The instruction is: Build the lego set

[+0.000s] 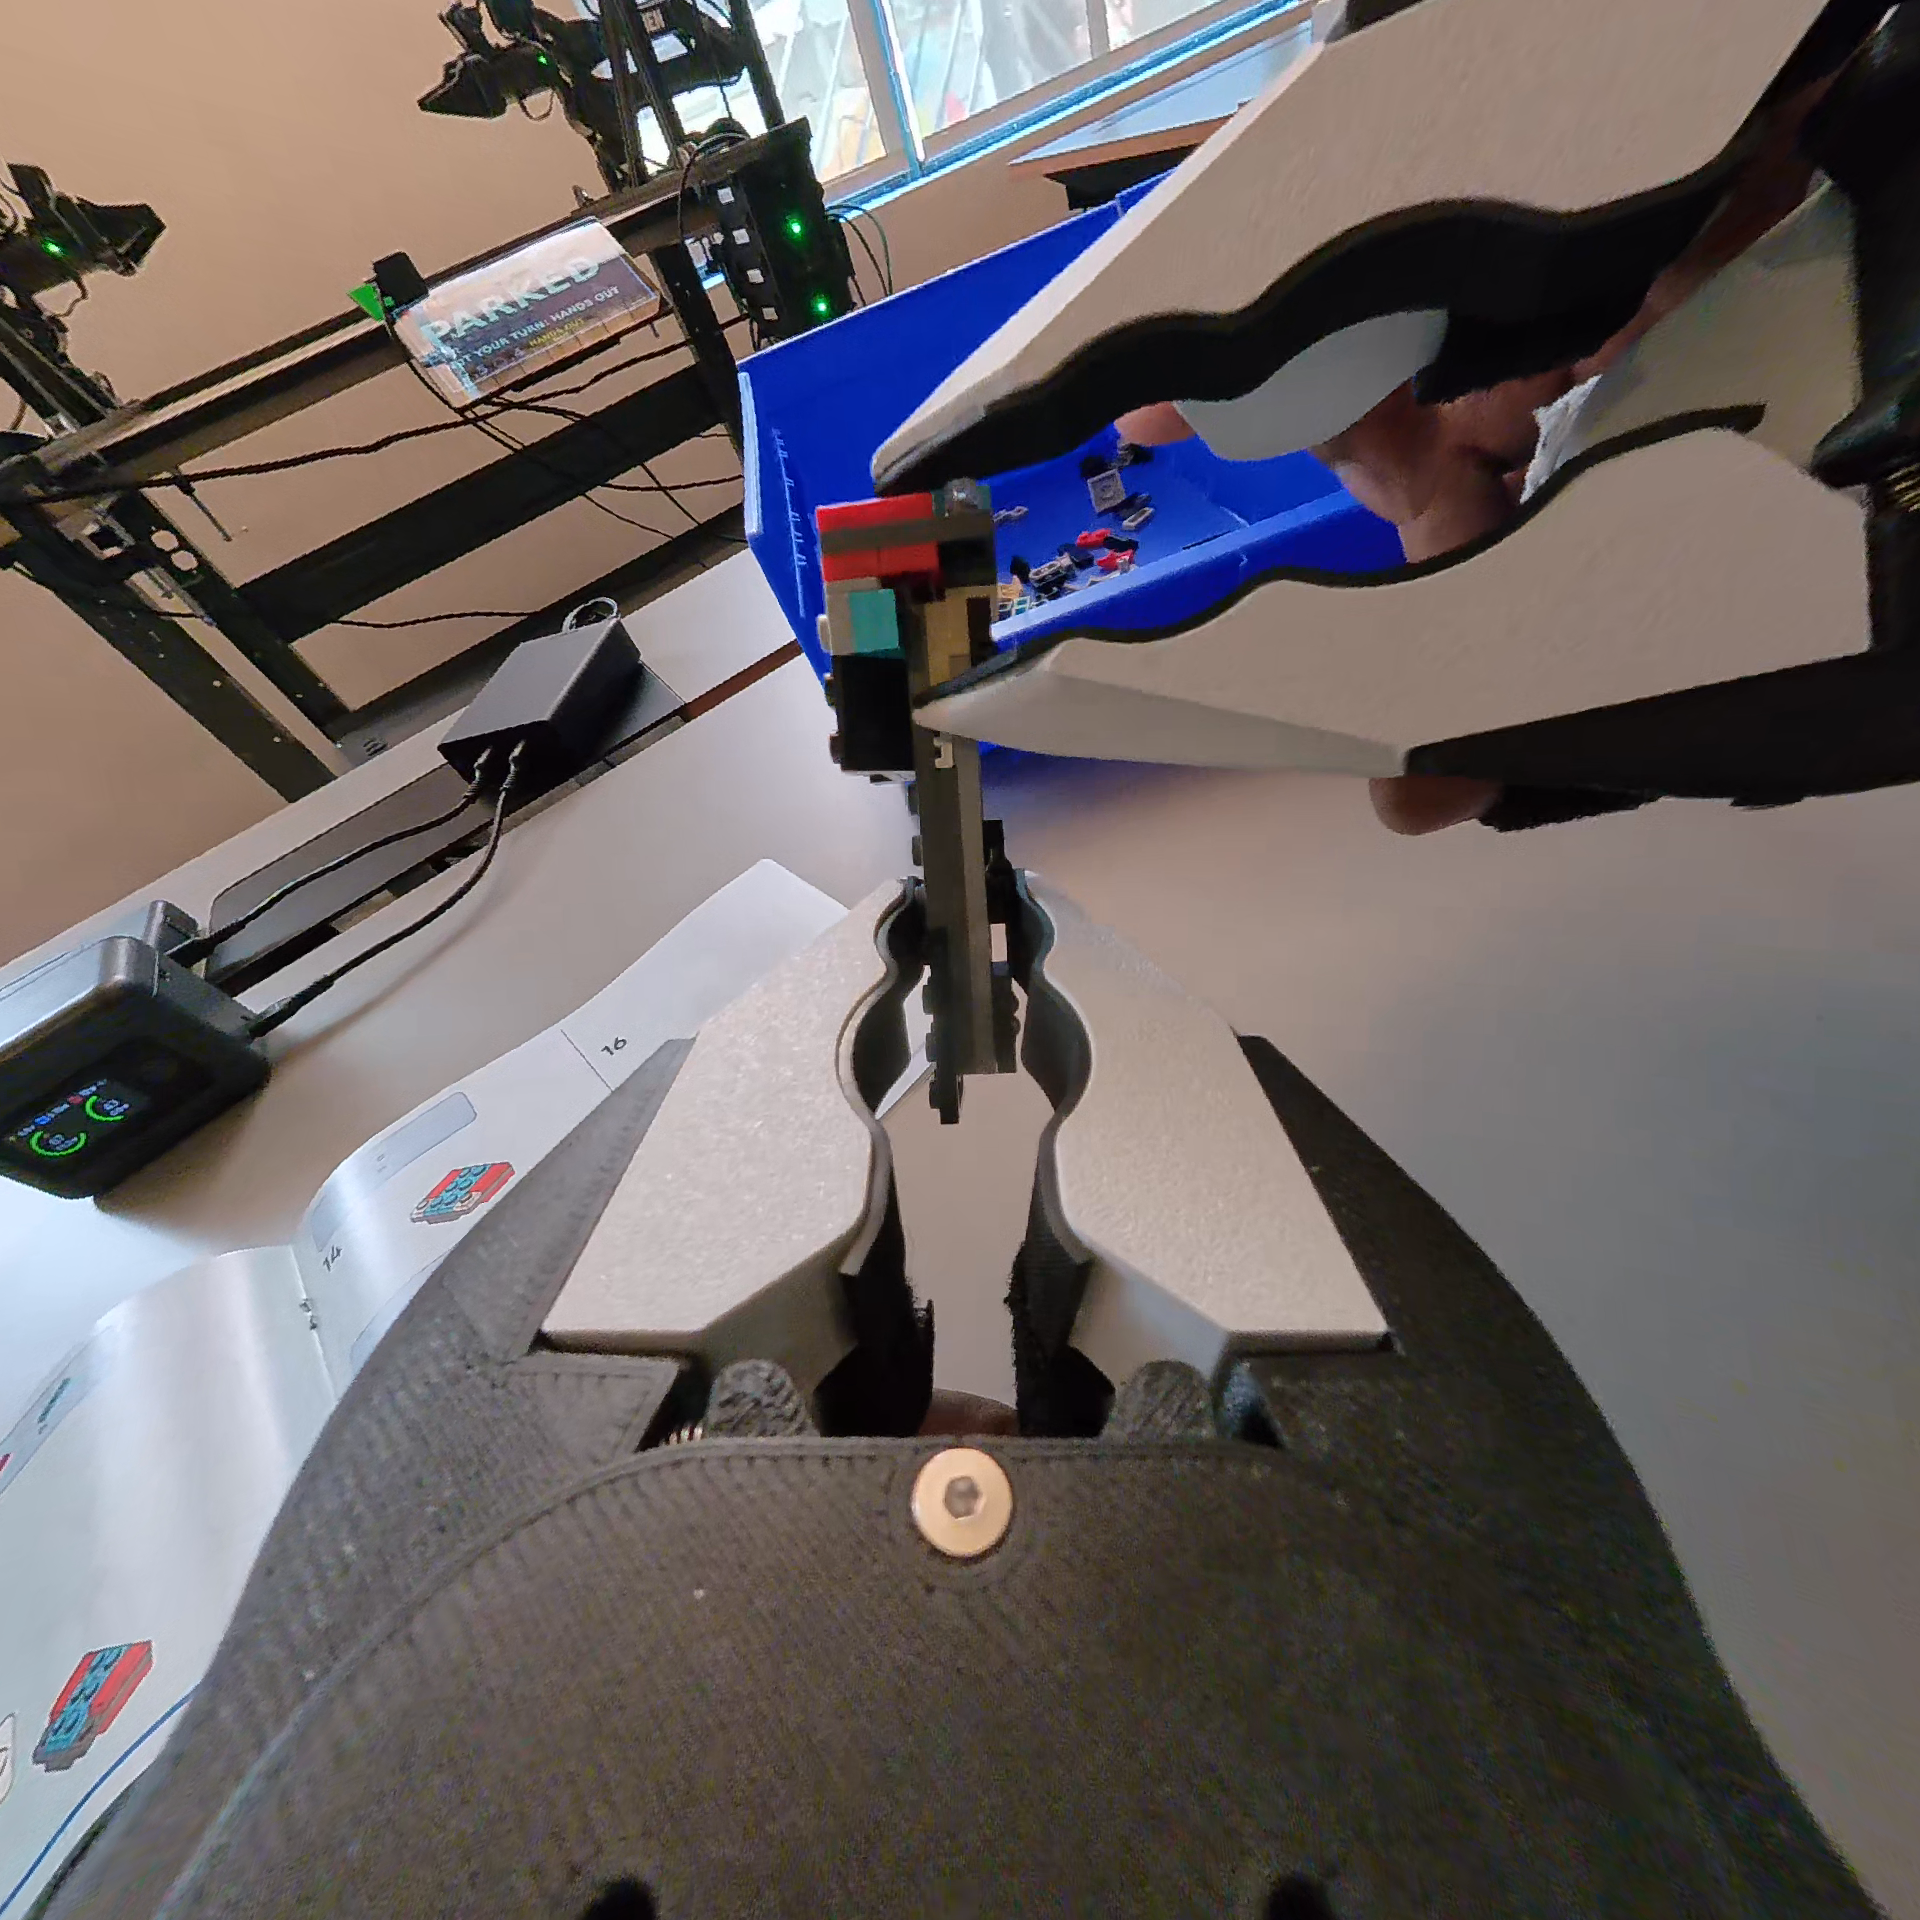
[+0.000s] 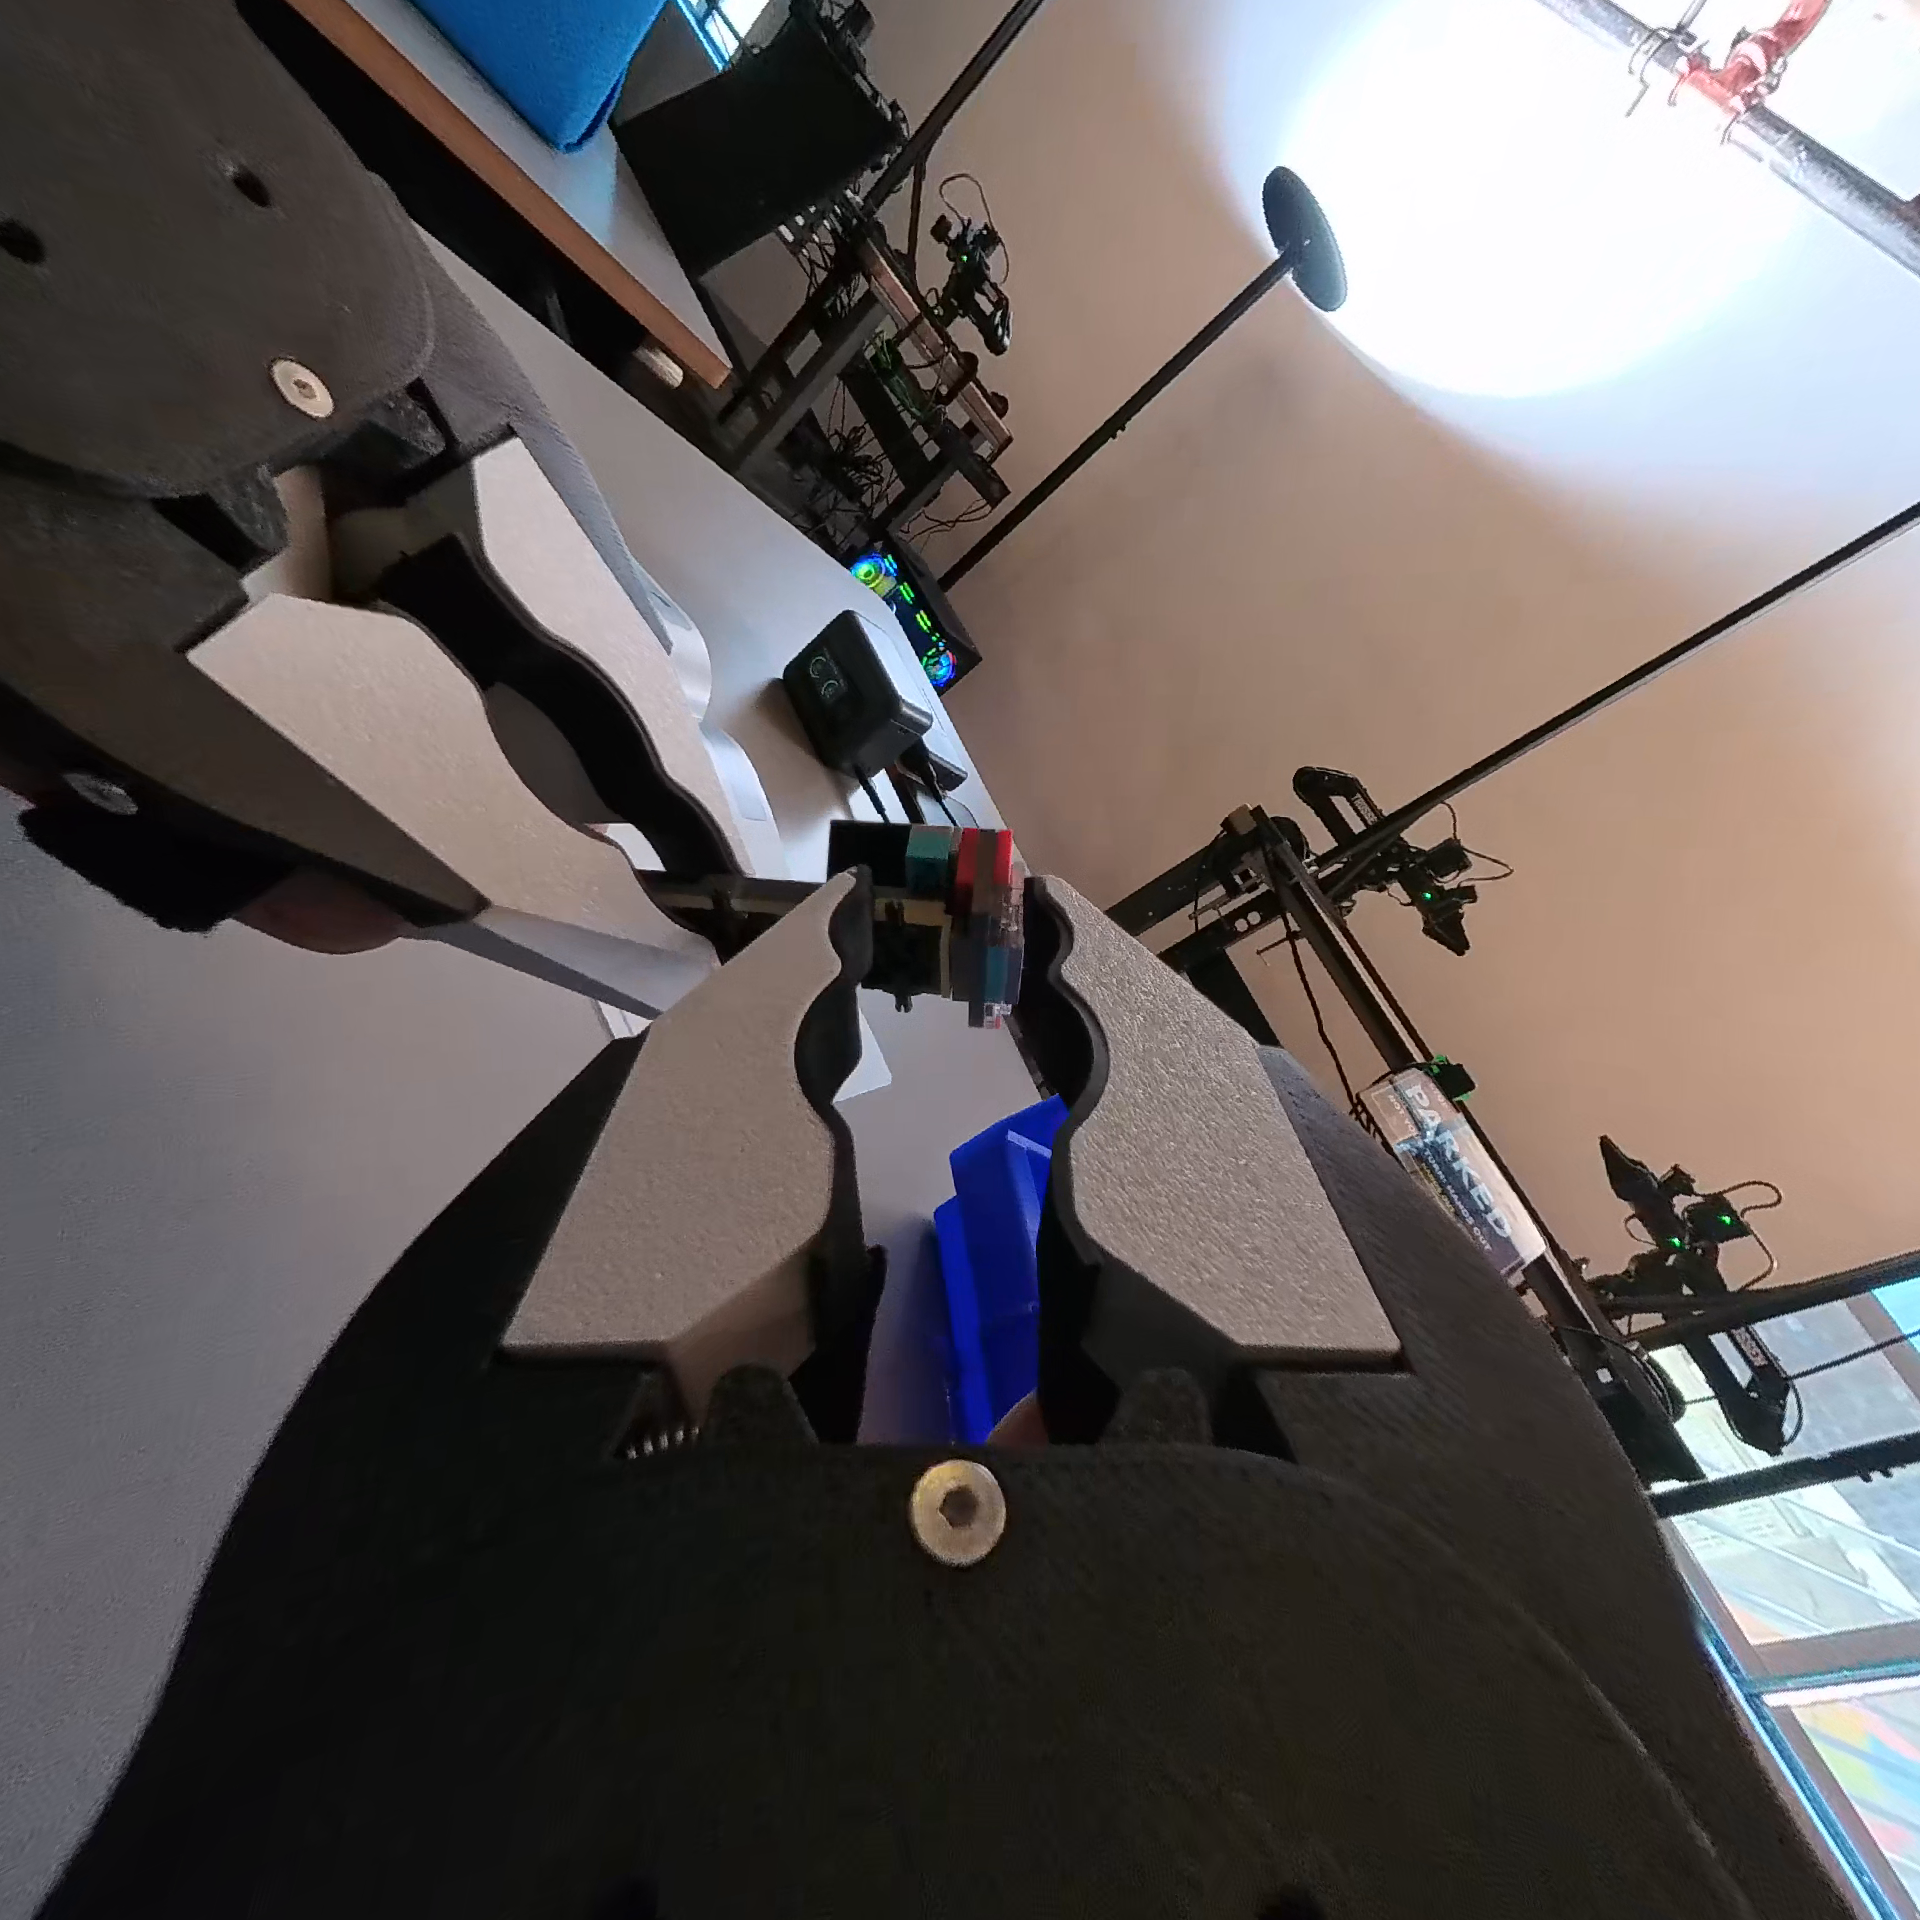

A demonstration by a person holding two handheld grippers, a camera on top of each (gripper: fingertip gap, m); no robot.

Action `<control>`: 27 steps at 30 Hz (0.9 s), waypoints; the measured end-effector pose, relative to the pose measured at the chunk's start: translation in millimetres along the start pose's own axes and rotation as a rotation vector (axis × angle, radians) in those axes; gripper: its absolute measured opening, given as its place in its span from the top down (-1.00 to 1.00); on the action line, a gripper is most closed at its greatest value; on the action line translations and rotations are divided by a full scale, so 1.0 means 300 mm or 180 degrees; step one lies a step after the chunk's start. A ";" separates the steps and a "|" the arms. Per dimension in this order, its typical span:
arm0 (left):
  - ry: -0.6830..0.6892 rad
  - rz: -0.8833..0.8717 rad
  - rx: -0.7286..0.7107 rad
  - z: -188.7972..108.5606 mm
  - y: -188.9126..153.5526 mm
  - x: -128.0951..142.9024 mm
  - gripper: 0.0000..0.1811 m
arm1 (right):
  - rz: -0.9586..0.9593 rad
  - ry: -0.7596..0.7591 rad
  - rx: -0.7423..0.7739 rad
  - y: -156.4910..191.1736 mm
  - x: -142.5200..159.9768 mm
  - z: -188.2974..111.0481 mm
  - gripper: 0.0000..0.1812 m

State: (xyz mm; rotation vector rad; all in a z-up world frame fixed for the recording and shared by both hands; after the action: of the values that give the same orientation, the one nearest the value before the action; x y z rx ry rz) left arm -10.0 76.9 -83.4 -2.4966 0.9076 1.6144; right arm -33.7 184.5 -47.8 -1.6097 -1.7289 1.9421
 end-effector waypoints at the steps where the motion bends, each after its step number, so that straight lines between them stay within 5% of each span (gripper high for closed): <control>1: 0.0006 0.0009 -0.0012 0.001 -0.001 0.000 0.84 | 0.0004 0.0011 0.0008 0.001 0.000 0.001 0.68; 27: 0.0018 0.0010 -0.0078 0.000 -0.004 -0.002 0.84 | 0.0231 0.0046 0.0270 0.013 -0.011 0.008 0.75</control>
State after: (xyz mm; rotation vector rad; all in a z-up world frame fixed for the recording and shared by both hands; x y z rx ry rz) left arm -9.6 78.3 -83.4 -2.5183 0.8984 1.6303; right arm -31.9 179.3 -49.2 -1.6749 -1.5813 2.0012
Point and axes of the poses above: each gripper's, where its closed fingertips meet, z out along the fingers, x out of its underside, y = z × x across the jaws, the point moved 9 cm from there along -z, back along the fingers, and after that the axes turned 13 degrees about y, right-handed, at the moved point
